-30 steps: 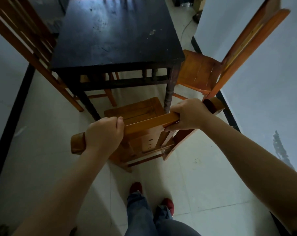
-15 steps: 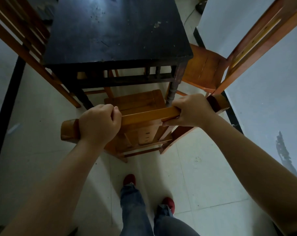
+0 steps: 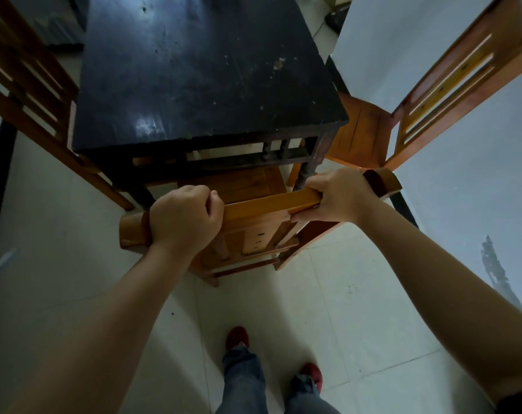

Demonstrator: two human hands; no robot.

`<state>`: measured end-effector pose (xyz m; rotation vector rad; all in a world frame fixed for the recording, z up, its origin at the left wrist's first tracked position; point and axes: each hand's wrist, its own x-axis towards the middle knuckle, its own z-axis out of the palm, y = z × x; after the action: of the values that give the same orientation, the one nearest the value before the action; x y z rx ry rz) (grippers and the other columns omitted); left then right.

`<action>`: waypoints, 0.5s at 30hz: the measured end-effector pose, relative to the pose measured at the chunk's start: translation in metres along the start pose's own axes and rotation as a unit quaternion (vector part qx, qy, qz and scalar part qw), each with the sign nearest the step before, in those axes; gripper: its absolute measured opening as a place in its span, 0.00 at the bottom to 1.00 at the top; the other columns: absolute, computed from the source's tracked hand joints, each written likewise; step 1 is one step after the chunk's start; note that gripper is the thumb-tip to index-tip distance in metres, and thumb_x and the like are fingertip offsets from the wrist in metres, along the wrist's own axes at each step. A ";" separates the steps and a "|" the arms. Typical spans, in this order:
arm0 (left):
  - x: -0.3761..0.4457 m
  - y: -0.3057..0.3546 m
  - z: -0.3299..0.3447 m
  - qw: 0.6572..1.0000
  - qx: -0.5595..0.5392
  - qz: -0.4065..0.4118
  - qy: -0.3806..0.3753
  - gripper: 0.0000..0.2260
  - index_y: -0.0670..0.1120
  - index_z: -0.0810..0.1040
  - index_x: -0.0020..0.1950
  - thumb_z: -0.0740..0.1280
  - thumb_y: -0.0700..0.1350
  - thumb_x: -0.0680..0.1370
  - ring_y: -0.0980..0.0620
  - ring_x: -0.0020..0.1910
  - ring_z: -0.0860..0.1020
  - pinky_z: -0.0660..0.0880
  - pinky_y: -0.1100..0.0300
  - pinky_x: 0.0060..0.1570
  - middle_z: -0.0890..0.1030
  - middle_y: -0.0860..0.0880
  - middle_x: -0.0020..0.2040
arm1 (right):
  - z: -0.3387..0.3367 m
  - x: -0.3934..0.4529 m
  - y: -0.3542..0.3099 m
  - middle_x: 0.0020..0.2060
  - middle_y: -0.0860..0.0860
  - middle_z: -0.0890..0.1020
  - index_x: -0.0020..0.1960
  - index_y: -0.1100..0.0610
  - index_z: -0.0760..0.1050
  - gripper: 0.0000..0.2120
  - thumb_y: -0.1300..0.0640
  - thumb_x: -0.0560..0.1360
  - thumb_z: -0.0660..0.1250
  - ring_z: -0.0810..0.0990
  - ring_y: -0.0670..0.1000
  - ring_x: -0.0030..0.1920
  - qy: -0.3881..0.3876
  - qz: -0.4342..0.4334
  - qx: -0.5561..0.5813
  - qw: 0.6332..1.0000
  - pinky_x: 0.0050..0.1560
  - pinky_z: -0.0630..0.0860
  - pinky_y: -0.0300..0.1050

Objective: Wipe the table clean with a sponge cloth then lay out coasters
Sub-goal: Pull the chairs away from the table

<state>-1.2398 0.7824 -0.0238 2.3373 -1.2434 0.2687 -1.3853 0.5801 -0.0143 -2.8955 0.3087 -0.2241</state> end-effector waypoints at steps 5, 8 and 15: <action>0.021 -0.017 0.002 1.000 -0.018 0.015 -0.004 0.15 0.48 0.64 0.27 0.53 0.47 0.74 0.54 0.21 0.62 0.53 0.73 0.26 0.64 0.52 0.23 | 0.001 0.022 0.001 0.26 0.55 0.80 0.33 0.60 0.76 0.24 0.38 0.63 0.64 0.73 0.48 0.25 -0.012 0.015 -0.011 1.000 0.33 0.60 0.29; 0.030 -0.022 0.004 1.000 -0.020 0.004 -0.008 0.15 0.48 0.63 0.27 0.51 0.48 0.74 0.56 0.21 0.60 0.52 0.72 0.27 0.63 0.52 0.23 | 0.000 0.032 0.004 0.30 0.56 0.81 0.36 0.61 0.76 0.25 0.37 0.63 0.62 0.72 0.49 0.29 -0.035 0.021 -0.010 0.999 0.33 0.64 0.35; 0.041 -0.024 0.009 0.999 -0.021 -0.012 -0.021 0.15 0.47 0.63 0.28 0.53 0.46 0.75 0.58 0.21 0.58 0.53 0.70 0.26 0.61 0.54 0.23 | -0.005 0.046 0.009 0.34 0.56 0.81 0.39 0.60 0.76 0.26 0.36 0.64 0.62 0.73 0.48 0.32 -0.077 0.030 -0.008 0.997 0.37 0.64 0.36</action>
<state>-1.1972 0.7599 -0.0236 2.3319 -1.2278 0.1848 -1.3436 0.5606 -0.0053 -2.8936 0.3701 0.0106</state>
